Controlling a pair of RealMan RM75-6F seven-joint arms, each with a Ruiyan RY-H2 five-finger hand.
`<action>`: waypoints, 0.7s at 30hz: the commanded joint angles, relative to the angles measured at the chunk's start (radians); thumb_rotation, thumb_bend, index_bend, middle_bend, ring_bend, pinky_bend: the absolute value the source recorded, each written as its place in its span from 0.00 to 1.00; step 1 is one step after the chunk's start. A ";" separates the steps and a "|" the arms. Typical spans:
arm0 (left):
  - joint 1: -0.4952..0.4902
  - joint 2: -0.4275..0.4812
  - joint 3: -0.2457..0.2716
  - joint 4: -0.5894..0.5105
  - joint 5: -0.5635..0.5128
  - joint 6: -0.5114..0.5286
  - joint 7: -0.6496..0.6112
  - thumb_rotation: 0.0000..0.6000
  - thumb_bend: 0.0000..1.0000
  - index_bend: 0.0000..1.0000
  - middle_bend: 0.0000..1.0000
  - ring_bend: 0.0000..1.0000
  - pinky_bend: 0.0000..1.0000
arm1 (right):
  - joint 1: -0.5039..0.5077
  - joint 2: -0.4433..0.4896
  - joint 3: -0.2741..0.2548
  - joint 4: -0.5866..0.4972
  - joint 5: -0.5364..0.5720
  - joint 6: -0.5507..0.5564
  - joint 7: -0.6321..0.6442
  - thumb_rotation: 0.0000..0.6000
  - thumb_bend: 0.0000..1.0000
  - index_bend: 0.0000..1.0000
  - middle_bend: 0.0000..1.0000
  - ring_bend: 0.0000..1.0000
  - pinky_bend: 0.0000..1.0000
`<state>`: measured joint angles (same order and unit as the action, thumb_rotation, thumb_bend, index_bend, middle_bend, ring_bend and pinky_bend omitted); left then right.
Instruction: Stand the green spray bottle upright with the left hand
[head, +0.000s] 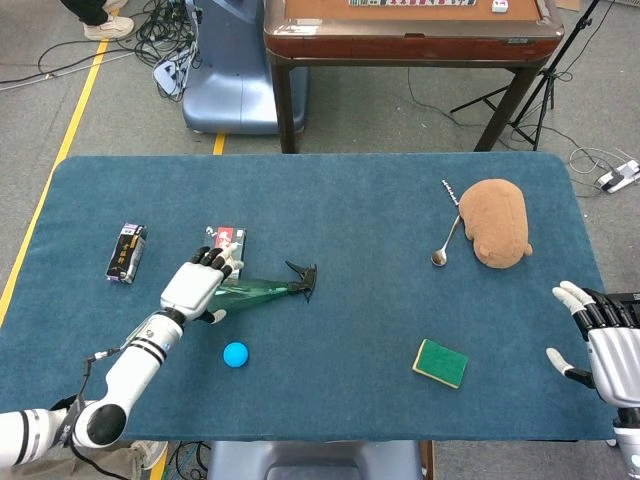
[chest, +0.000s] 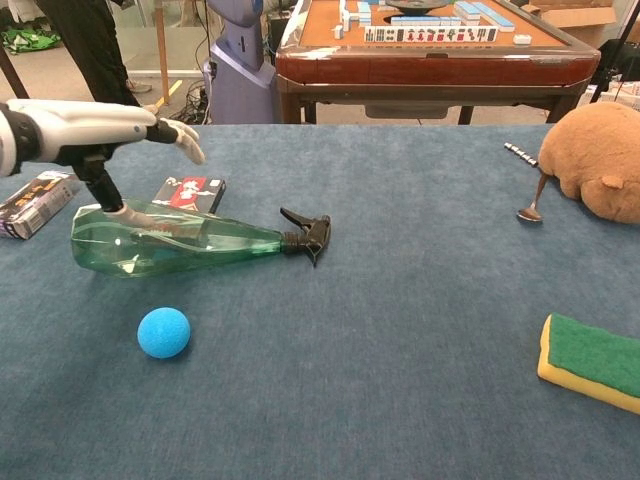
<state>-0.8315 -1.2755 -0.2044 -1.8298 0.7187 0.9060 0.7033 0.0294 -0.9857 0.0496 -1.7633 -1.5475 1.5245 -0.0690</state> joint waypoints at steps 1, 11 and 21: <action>-0.088 -0.076 0.020 0.044 -0.124 0.023 0.083 1.00 0.26 0.18 0.00 0.00 0.00 | 0.002 -0.001 0.000 0.000 -0.001 -0.002 0.000 1.00 0.19 0.19 0.18 0.12 0.18; -0.209 -0.207 0.036 0.131 -0.283 0.085 0.177 1.00 0.26 0.21 0.00 0.00 0.00 | -0.001 0.006 -0.003 -0.007 0.000 -0.001 0.000 1.00 0.19 0.19 0.18 0.12 0.18; -0.284 -0.303 0.032 0.233 -0.421 0.137 0.248 1.00 0.26 0.24 0.00 0.00 0.00 | -0.006 0.013 -0.005 -0.008 0.004 0.002 0.004 1.00 0.19 0.19 0.18 0.12 0.18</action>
<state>-1.1050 -1.5668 -0.1706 -1.6092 0.3114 1.0366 0.9413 0.0237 -0.9727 0.0445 -1.7715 -1.5434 1.5267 -0.0654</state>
